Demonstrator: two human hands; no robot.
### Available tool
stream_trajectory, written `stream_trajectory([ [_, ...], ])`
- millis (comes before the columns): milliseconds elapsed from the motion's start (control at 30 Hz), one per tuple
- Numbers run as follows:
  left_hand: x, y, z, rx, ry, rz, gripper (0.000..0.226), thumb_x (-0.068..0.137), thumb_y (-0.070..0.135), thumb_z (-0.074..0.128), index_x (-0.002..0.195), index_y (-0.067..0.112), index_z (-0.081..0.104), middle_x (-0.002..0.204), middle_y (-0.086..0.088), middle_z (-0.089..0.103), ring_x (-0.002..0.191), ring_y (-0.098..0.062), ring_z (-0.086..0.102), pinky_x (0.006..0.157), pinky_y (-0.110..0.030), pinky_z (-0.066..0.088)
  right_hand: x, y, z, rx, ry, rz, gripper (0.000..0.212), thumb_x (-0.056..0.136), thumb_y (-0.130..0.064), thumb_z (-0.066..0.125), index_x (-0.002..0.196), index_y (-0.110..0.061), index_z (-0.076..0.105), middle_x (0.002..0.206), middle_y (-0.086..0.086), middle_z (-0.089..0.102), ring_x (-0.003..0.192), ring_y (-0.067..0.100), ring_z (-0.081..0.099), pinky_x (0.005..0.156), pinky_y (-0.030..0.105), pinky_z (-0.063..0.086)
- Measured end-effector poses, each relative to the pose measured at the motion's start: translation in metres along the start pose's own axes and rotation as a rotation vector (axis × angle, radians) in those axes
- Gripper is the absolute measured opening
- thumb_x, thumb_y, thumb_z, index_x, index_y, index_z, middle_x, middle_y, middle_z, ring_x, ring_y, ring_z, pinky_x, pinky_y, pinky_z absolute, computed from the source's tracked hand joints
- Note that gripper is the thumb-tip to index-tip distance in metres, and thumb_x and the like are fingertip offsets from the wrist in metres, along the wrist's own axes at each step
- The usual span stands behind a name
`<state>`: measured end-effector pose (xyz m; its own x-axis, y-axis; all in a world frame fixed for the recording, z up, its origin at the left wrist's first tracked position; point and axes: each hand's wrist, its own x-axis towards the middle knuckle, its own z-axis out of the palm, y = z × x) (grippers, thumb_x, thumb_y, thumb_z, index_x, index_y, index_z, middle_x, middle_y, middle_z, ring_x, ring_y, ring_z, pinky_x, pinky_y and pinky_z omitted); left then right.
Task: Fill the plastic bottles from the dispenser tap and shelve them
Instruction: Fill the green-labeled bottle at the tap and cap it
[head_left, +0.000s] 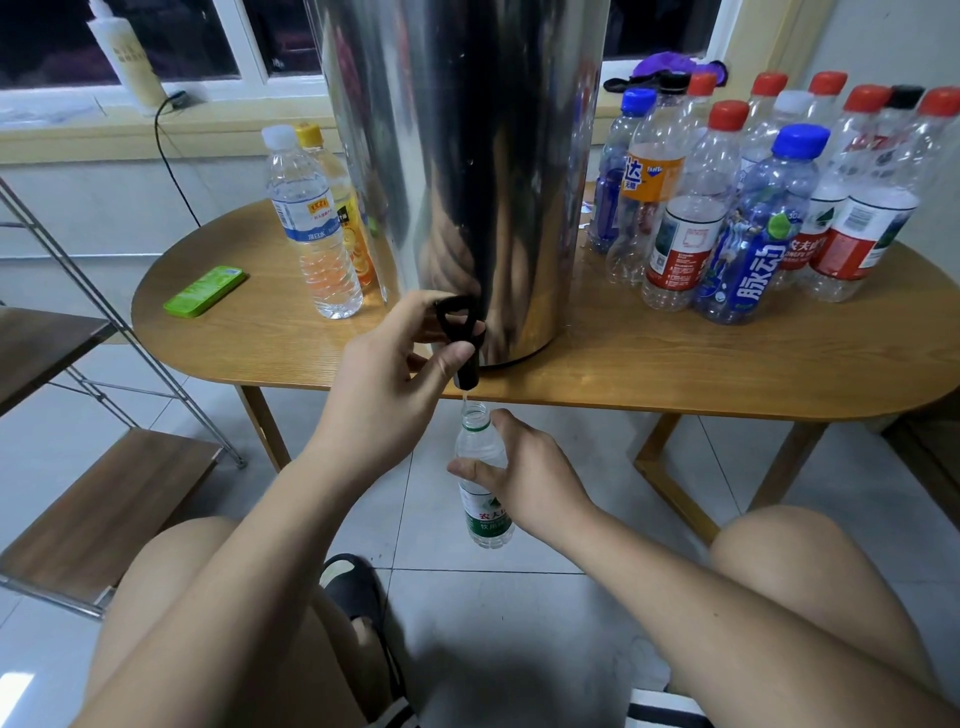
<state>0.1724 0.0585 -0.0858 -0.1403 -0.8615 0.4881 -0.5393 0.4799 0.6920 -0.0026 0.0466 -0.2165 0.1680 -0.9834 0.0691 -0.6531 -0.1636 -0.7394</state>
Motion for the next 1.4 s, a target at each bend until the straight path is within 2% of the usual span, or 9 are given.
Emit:
stream_trajectory([
  [167,-0.001,-0.007,-0.007,-0.022,0.025,0.004,0.015,0.108,0.027,0.068,0.123,0.025,0.067,0.108,0.020,0.076,0.108,-0.004,0.073,0.082,-0.022,0.054,0.000,-0.002,-0.001,0.007,-0.017,0.015,0.063,0.087,-0.074,0.072,0.127,-0.028,0.056,0.119,-0.002,0.073,0.108,0.025,0.066,0.088,0.047,0.059],
  [333,0.002,-0.025,-0.022,-0.082,0.090,-0.040,0.021,0.112,0.038,0.061,0.124,0.024,0.070,0.108,0.006,0.080,0.105,-0.017,0.077,0.085,-0.049,0.064,-0.001,-0.004,-0.002,0.027,-0.026,0.040,0.049,0.086,-0.064,0.080,0.116,-0.032,0.059,0.114,-0.005,0.072,0.105,0.023,0.067,0.088,0.044,0.059],
  [433,0.008,-0.042,-0.028,0.051,0.115,-0.106,0.013,0.110,0.032,0.065,0.121,0.027,0.070,0.104,0.009,0.079,0.094,-0.001,0.076,0.078,-0.019,0.060,-0.003,-0.003,-0.002,0.046,-0.028,0.037,0.051,0.084,-0.068,0.078,0.111,-0.030,0.057,0.109,-0.006,0.072,0.100,0.020,0.067,0.087,0.045,0.059],
  [500,0.012,-0.058,-0.030,0.199,0.105,-0.147,0.014,0.107,0.029,0.070,0.120,0.025,0.071,0.107,0.011,0.077,0.094,0.005,0.072,0.078,-0.013,0.054,-0.005,-0.003,-0.003,0.042,-0.029,0.030,0.057,0.083,-0.075,0.074,0.112,-0.029,0.056,0.108,-0.007,0.072,0.099,0.019,0.068,0.086,0.046,0.059],
  [600,0.017,-0.082,-0.030,0.368,0.053,-0.217,0.031,0.101,0.037,0.076,0.128,0.026,0.067,0.123,0.007,0.071,0.116,-0.011,0.065,0.096,-0.038,0.055,-0.005,-0.004,-0.004,0.043,-0.024,0.028,0.067,0.076,-0.085,0.064,0.113,-0.029,0.056,0.107,-0.007,0.072,0.098,0.020,0.068,0.087,0.046,0.059],
  [733,0.019,-0.097,-0.024,0.458,-0.056,-0.323,0.055,0.097,0.049,0.077,0.145,0.028,0.060,0.136,-0.004,0.064,0.129,-0.028,0.056,0.103,-0.049,0.051,-0.005,-0.005,-0.005,0.039,-0.028,0.021,0.062,0.080,-0.080,0.069,0.113,-0.030,0.056,0.108,-0.007,0.072,0.099,0.019,0.068,0.087,0.046,0.059],
  [1000,0.019,-0.103,-0.018,0.523,-0.044,-0.257,0.031,0.100,0.021,0.077,0.129,0.028,0.074,0.116,-0.003,0.077,0.105,-0.024,0.069,0.082,-0.036,0.055,-0.009,-0.007,-0.010,0.027,-0.033,0.011,0.051,0.087,-0.068,0.077,0.113,-0.029,0.057,0.107,-0.007,0.072,0.098,0.017,0.068,0.086,0.045,0.059],
  [1233,-0.006,-0.063,-0.010,0.315,-0.111,-0.150,0.027,0.098,0.038,0.079,0.124,0.031,0.074,0.107,0.018,0.077,0.096,0.005,0.070,0.074,-0.005,0.046,-0.021,-0.008,-0.020,0.055,-0.064,0.001,0.046,0.088,-0.067,0.077,0.106,-0.030,0.055,0.103,-0.009,0.070,0.096,0.013,0.067,0.083,0.045,0.060],
  [1400,-0.018,-0.046,-0.003,0.143,-0.225,-0.072,0.039,0.089,0.054,0.082,0.115,0.027,0.075,0.097,0.019,0.076,0.093,0.000,0.072,0.075,-0.008,0.047,-0.033,-0.009,-0.028,0.098,-0.076,0.000,0.047,0.086,-0.065,0.078,0.107,-0.030,0.055,0.102,-0.008,0.071,0.094,0.012,0.068,0.084,0.048,0.059],
])
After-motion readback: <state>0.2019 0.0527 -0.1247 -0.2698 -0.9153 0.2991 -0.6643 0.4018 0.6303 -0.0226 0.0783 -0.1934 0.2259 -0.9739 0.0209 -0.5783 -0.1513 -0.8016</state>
